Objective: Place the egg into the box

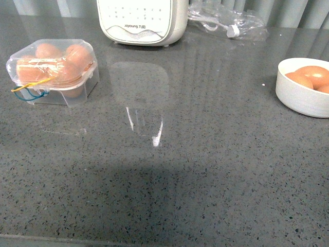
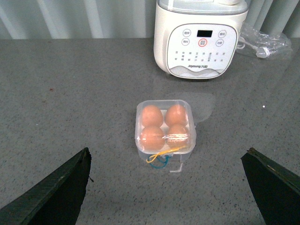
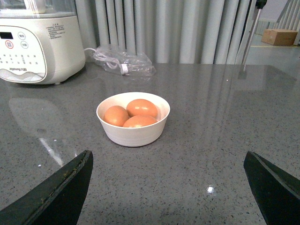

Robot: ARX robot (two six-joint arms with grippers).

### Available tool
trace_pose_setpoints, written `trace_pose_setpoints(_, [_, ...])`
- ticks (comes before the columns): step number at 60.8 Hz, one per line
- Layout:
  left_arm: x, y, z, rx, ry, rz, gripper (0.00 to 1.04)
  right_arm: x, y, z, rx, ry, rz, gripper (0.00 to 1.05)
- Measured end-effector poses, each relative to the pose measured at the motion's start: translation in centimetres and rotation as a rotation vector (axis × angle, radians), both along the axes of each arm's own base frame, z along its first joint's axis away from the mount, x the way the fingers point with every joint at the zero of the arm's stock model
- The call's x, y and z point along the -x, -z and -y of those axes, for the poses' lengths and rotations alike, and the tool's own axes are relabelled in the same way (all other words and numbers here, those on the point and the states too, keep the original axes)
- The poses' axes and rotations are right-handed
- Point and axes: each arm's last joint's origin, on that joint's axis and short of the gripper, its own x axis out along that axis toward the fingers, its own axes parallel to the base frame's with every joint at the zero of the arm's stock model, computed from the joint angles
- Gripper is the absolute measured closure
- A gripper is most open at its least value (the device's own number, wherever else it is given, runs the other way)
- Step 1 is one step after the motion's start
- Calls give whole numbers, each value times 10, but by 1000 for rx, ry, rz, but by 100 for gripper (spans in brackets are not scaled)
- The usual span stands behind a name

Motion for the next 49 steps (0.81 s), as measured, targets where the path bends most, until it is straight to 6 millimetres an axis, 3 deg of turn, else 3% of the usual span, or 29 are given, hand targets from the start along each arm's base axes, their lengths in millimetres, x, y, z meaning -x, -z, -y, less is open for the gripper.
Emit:
trace_pose_setpoints(12, [16,9,-8,0,-20,-13,8,0,0,0,0,0,0,7])
trace_pose_setpoints(21, [25,31,-21,38,-26,199,32,0,0,0,0,0,0,7])
trace_pose_setpoints(26, [30,49,-25,37,-54,222,51,0,0,0,0,0,0,7])
trace_pose_setpoints(43, [34,86,-25,37,-50,200,98,0,0,0,0,0,0,7])
trace_pose_setpoints(49, [37,97,-25,37,-50,201,101,0,0,0,0,0,0,7])
